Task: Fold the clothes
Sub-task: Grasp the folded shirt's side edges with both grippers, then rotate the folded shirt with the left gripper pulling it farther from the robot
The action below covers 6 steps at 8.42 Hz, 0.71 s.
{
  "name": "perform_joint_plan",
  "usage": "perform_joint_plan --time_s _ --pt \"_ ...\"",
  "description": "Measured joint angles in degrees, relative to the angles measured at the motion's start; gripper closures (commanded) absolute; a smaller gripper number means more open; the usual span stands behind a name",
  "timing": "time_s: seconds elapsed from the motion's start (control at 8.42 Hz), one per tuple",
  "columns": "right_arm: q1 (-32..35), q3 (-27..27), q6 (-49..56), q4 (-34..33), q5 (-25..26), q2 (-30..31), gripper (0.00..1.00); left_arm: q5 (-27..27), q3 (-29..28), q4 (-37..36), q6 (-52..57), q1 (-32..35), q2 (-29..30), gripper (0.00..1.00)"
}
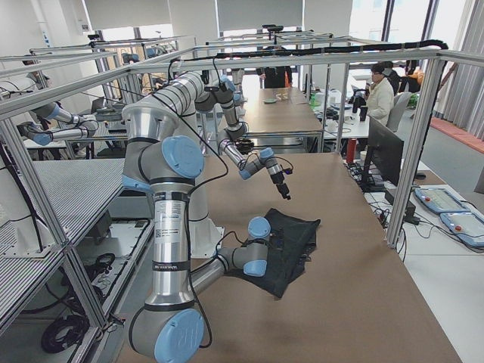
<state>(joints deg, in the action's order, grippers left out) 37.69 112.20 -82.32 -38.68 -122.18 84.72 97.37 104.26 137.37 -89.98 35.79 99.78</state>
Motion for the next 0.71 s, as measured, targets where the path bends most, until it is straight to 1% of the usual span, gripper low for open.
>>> perform_joint_plan --time_s 0.24,0.36,0.71 --pt "2.0 0.0 0.0 0.0 0.2 0.1 0.06 -4.4 0.1 4.1 -0.5 -5.3 -2.5 0.06" --pt "2.5 0.1 -0.1 0.0 0.4 0.1 0.06 -5.4 0.1 4.7 -0.6 -6.7 -3.4 0.06" --pt "3.0 0.1 -0.4 0.0 0.7 0.3 0.06 -5.8 0.1 5.1 -0.2 -7.8 -6.0 0.06"
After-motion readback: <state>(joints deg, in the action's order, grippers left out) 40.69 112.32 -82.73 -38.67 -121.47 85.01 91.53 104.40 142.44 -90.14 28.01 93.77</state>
